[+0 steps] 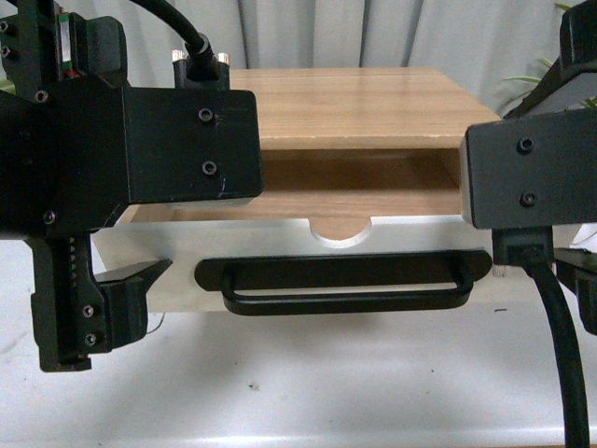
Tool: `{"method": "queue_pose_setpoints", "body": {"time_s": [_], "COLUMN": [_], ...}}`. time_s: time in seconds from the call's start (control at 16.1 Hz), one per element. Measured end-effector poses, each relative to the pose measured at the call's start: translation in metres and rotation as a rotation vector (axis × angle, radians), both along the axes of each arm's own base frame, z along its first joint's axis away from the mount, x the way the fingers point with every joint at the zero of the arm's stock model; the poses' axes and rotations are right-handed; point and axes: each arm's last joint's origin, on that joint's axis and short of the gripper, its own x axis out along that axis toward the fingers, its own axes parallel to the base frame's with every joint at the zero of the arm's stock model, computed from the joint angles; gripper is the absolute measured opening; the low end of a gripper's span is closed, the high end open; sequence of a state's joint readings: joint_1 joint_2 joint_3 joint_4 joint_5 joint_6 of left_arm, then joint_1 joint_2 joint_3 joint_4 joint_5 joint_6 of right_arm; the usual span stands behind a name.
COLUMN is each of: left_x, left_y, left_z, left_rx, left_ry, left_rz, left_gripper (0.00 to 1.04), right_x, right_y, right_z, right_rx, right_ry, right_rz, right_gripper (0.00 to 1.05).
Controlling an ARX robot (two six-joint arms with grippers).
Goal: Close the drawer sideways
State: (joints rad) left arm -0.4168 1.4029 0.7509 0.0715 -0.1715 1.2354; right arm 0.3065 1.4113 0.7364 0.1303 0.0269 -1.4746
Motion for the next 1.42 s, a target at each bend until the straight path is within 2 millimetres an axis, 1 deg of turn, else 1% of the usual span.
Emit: {"method": "queue_pose_setpoints", "body": {"time_s": [0.19,0.62,0.74,0.93,0.99,1.24,1.42], "left_x": [0.010,0.028,0.036,0.049,0.055,0.070,0.077], "left_y": [-0.003,-0.009,-0.011,-0.017,-0.019,-0.028,-0.029], "left_z": [0.002,-0.005,-0.006,-0.008,-0.011,-0.016,-0.016], "left_rx": [-0.015,-0.033,-0.051,-0.067,-0.065,-0.078,-0.097], "left_ry": [-0.045,-0.115,-0.153,-0.193,-0.200,-0.225,-0.259], "left_rz": [0.026,0.094,0.123,0.157,0.167,0.194,0.216], "left_gripper": [0.98,0.98,0.98,0.98,0.98,0.98,0.98], "right_x": [0.012,0.042,0.053,0.074,0.079,0.089,0.097], "right_y": [0.001,0.000,0.000,-0.005,-0.008,-0.007,-0.006], "right_z": [0.006,-0.001,0.000,0.008,0.007,-0.007,-0.006], "right_rx": [0.021,0.042,0.051,0.057,0.054,0.046,0.057], "right_ry": [-0.026,-0.024,-0.040,-0.099,-0.100,-0.069,-0.109], "right_rz": [-0.017,-0.055,-0.066,-0.108,-0.121,-0.123,-0.124], "right_gripper": [0.98,0.98,0.98,0.98,0.98,0.98,0.98]}}
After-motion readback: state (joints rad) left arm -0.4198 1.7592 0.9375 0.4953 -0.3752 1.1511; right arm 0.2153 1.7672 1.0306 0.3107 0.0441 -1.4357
